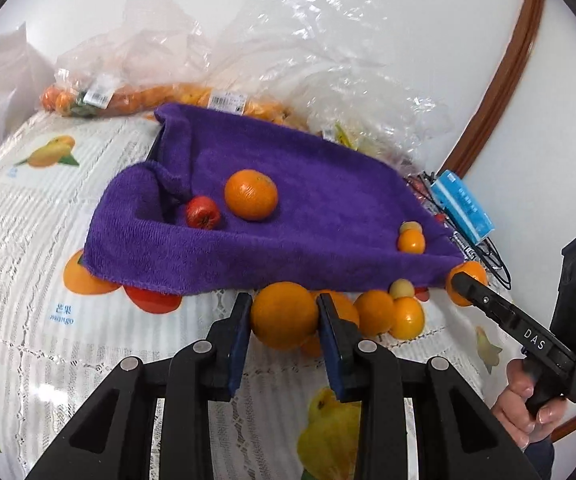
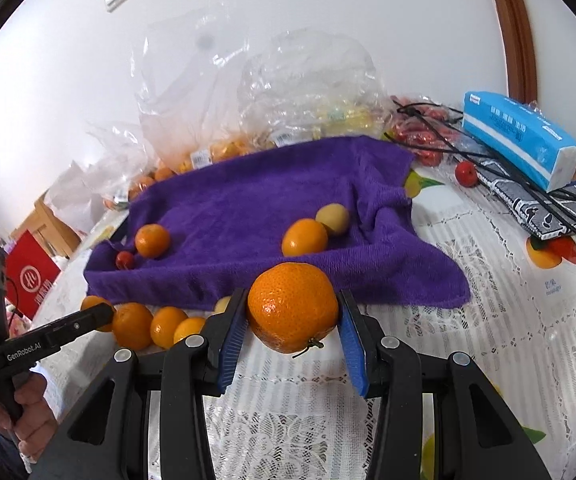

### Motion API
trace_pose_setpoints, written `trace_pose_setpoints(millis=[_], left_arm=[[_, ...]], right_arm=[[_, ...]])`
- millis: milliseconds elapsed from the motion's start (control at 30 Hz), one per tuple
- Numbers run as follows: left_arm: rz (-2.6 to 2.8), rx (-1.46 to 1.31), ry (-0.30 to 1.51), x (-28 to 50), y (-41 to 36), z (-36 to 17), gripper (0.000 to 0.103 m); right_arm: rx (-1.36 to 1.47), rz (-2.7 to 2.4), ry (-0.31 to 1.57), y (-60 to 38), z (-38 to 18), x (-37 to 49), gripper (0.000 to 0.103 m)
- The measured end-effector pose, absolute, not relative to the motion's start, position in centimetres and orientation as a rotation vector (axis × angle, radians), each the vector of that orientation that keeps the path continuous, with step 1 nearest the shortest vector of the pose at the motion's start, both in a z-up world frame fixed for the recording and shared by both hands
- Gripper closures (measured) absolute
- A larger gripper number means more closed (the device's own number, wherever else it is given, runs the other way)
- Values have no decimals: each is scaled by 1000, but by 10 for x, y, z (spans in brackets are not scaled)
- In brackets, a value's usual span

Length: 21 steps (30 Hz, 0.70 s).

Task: Organize fruits
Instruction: 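Lift the large orange with the right gripper while the left gripper grasps another orange, then carry both oranges over the purple towel and open both grippers to release them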

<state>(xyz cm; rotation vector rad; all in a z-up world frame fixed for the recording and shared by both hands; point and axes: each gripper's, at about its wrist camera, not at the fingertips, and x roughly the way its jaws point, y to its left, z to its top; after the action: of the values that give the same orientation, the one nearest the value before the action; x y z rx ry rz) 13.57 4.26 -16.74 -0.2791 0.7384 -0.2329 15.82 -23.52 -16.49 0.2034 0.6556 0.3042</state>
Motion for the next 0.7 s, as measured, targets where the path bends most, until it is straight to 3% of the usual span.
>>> trace_pose_setpoints(millis=[433,700], left_arm=[[-249,-225,587,121,36,-135,72],[-158,-270,573,168,54,-110,72]], right_arm=[[183,302,565,-233,-147,147,59],[175,357,510,-214,-108,163,59]])
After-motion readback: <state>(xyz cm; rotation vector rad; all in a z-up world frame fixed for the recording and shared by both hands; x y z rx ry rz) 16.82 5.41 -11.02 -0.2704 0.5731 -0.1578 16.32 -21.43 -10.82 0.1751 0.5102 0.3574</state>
